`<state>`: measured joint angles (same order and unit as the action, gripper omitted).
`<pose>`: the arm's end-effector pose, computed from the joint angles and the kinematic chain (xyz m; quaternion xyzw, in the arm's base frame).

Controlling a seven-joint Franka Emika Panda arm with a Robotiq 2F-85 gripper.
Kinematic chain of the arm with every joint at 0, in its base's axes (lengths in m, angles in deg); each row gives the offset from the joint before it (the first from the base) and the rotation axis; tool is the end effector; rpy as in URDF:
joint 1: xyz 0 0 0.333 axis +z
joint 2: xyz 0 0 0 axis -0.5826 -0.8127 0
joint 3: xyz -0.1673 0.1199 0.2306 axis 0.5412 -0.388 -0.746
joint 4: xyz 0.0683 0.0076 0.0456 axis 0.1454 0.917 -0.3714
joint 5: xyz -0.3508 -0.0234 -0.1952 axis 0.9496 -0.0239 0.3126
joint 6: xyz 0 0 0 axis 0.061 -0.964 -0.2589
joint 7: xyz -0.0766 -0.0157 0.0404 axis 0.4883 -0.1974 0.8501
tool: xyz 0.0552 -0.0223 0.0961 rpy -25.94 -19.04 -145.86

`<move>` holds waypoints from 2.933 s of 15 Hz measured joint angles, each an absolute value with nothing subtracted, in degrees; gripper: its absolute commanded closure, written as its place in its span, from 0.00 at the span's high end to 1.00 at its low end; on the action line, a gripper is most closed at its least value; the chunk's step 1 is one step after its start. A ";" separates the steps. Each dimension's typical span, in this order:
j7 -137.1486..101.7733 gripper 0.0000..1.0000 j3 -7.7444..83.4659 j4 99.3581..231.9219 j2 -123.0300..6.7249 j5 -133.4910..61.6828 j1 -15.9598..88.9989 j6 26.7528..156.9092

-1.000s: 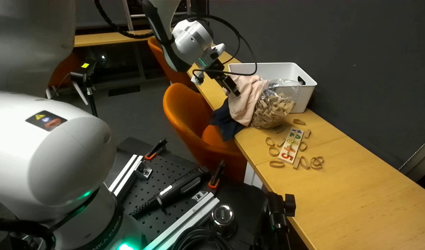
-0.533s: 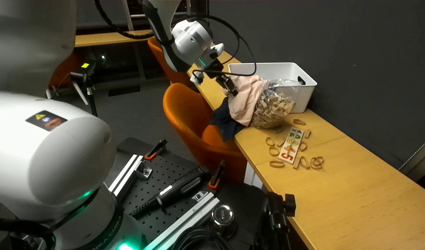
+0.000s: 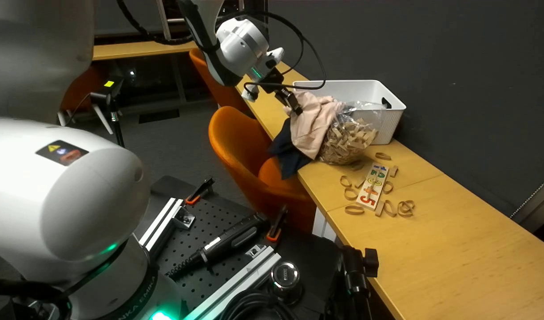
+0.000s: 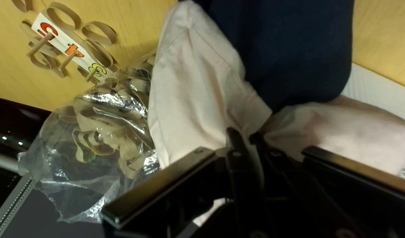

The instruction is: Put the peach and blue shirts in the basket

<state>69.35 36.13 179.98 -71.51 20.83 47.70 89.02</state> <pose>0.6372 0.0891 0.2205 0.8800 -0.3012 0.2583 0.2611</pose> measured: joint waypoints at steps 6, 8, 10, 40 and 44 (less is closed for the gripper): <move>64.37 0.02 36.14 173.98 -67.61 19.84 46.46 83.31; 61.51 0.02 36.19 171.43 -66.40 18.29 45.16 81.79; 58.48 0.02 36.34 168.64 -65.67 16.25 43.68 80.25; 42.80 0.92 38.95 129.83 -91.31 -8.50 48.24 75.14; 47.83 1.00 38.33 136.91 -85.25 -9.51 50.40 65.36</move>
<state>47.83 38.33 136.91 -85.25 -9.51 50.40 65.36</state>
